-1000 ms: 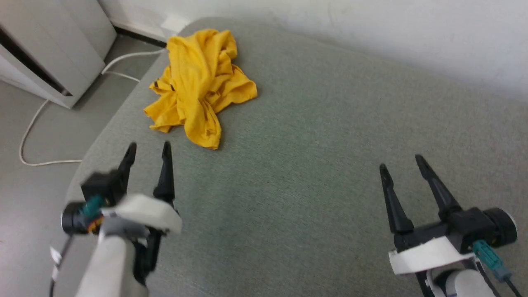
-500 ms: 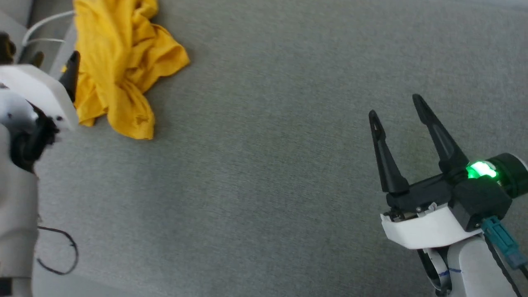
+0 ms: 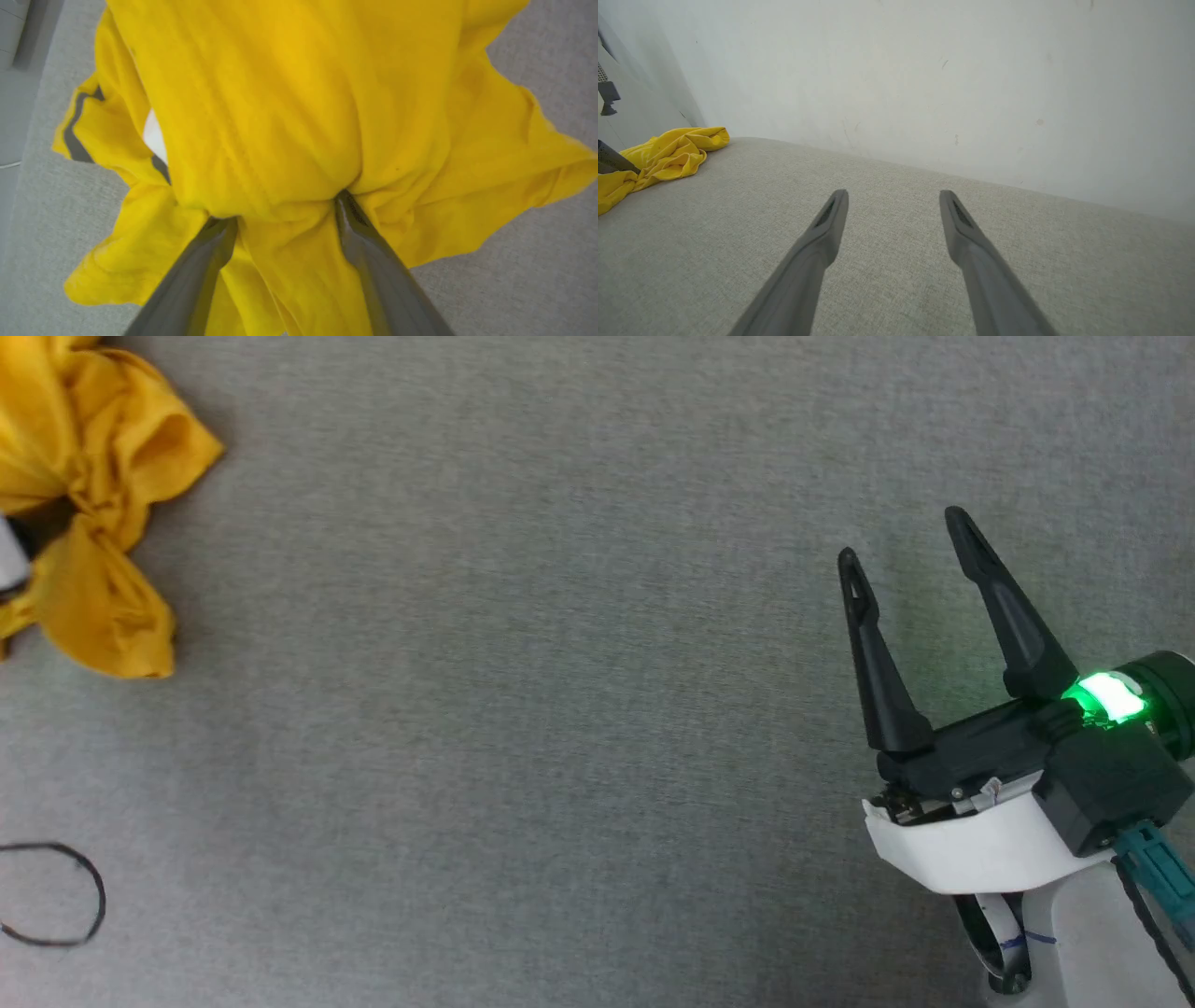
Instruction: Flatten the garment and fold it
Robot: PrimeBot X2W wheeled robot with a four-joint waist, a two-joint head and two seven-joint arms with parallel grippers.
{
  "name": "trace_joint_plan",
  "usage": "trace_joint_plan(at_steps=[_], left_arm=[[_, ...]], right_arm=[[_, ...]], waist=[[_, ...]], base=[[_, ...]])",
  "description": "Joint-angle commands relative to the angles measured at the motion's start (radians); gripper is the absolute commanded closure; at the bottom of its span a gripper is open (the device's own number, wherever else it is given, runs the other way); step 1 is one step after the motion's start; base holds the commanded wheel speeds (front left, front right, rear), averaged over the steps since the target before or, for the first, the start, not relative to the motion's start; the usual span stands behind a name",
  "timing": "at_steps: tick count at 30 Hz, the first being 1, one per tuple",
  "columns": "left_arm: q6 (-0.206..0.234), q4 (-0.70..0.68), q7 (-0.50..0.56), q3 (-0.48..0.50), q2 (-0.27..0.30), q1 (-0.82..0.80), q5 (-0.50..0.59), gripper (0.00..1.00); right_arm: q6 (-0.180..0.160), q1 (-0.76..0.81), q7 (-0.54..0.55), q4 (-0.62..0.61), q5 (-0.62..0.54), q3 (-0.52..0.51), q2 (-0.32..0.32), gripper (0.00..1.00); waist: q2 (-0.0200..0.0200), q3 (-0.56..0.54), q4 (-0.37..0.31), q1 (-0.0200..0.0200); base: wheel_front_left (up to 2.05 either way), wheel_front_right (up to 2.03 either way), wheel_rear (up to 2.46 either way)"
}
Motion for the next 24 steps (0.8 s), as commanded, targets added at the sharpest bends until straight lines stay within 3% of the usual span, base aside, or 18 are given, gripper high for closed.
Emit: trace_joint_plan(at_steps=[1, 2, 3, 4, 5, 8, 11, 18, 24], left_arm=[[-0.007, 0.027, 0.073, -0.026, -0.006, 0.008, -0.042, 0.0], [-0.007, 0.027, 0.073, -0.026, -0.006, 0.008, -0.042, 0.0], [-0.007, 0.029, 0.101, -0.034, -0.005, 0.013, -0.061, 0.11], [-0.007, 0.027, 0.121, -0.039, -0.005, 0.019, -0.082, 0.7], [-0.007, 0.022, 0.132, -0.041, -0.005, 0.024, -0.103, 1.0], [-0.007, 0.006, 0.113, -0.035, 0.003, 0.039, -0.146, 1.0], [-0.007, 0.007, 0.006, -0.019, 0.029, 0.04, -0.132, 1.0], [-0.007, 0.005, -0.318, 0.005, 0.08, 0.012, -0.06, 1.0], [-0.007, -0.03, -0.574, -0.034, 0.116, 0.001, 0.024, 1.0]], right_arm=[[-0.001, -0.013, -0.01, 0.003, 0.012, -0.006, -0.001, 0.0], [-0.001, -0.013, -0.01, 0.003, 0.012, -0.006, -0.001, 0.0], [-0.001, -0.014, -0.012, 0.006, 0.013, -0.008, -0.001, 0.0], [-0.001, -0.014, -0.015, 0.01, 0.014, -0.009, -0.001, 0.0], [-0.001, -0.014, -0.017, 0.014, 0.015, -0.011, -0.001, 0.0], [-0.001, -0.015, -0.023, 0.027, 0.023, -0.017, -0.001, 0.0], [-0.001, -0.018, -0.031, 0.042, 0.032, -0.021, -0.001, 0.0], [-0.001, -0.015, -0.057, 0.096, 0.067, -0.048, -0.001, 0.0], [-0.001, 0.014, -0.075, 0.152, 0.104, -0.093, -0.001, 0.0]], waist=[[0.0001, 0.046, -0.046, -0.0001], [0.0001, 0.046, -0.046, -0.0001], [0.0001, 0.046, -0.046, -0.0001], [0.0001, 0.045, -0.046, -0.0001], [0.0001, 0.041, -0.046, -0.0001], [0.0001, 0.025, -0.043, -0.0001], [0.0001, -0.002, -0.042, -0.0001], [0.0001, -0.123, -0.051, -0.0001], [0.0001, -0.267, -0.07, -0.0001]], base=[[0.0, 0.0, 0.0], [0.0, 0.0, 0.0], [0.0, 0.0, 0.0], [0.0, 0.0, 0.0], [0.0, 0.0, 0.0], [0.0, 0.0, 0.0], [0.0, 0.0, 0.0], [0.0, 0.0, 0.0], [0.0, 0.0, 0.0]])
